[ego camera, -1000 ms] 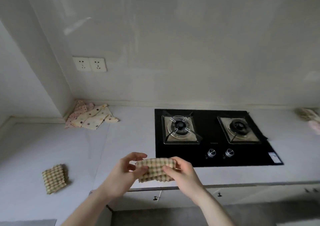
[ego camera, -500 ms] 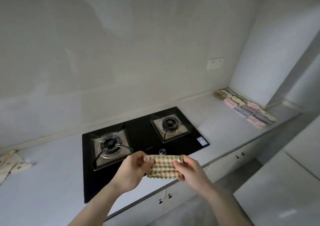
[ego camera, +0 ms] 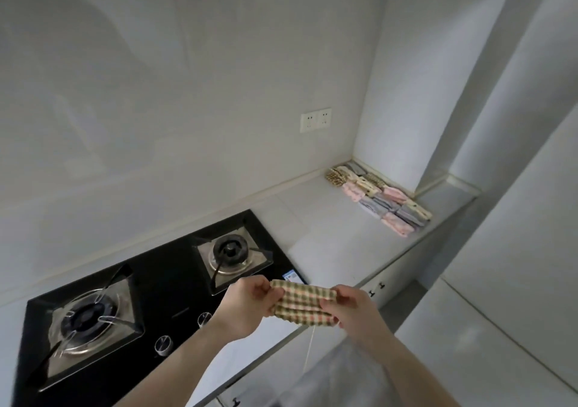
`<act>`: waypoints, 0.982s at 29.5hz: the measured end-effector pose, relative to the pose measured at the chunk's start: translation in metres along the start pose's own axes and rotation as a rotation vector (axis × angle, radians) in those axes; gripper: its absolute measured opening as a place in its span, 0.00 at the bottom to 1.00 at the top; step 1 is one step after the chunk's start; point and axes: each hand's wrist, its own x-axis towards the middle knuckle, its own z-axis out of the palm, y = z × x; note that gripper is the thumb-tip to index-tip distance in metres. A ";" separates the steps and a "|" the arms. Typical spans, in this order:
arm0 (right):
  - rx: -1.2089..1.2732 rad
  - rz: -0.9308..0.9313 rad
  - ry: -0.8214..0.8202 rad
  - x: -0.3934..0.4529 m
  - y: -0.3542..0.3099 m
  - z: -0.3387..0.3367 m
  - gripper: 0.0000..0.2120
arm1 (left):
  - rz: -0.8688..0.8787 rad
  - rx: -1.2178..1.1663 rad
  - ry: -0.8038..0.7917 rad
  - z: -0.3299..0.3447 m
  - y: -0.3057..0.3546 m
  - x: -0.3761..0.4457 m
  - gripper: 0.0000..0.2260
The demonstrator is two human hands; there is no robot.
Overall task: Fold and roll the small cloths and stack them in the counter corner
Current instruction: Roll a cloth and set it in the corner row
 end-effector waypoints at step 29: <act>0.498 0.697 0.279 0.363 0.110 -0.135 0.07 | -0.106 0.232 -0.167 0.010 0.035 0.340 0.05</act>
